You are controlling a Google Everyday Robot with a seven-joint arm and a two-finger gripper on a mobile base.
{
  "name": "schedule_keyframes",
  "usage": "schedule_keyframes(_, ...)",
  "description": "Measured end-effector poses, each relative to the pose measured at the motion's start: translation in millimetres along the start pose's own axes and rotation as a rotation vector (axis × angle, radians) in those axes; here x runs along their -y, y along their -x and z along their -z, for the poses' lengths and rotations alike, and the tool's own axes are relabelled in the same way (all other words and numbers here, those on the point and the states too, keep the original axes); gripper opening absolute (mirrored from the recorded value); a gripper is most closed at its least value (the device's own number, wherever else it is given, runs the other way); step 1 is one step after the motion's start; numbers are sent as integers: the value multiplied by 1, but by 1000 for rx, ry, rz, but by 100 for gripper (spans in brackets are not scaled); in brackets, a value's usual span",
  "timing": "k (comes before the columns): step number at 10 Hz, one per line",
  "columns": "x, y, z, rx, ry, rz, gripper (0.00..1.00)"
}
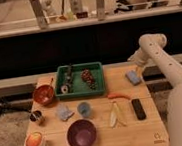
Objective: Wipe tray with sponge
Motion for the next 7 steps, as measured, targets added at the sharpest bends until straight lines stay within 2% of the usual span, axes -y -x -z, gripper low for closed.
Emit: schedule_keyframes(7,1,-6,-13,15,7,-11,80)
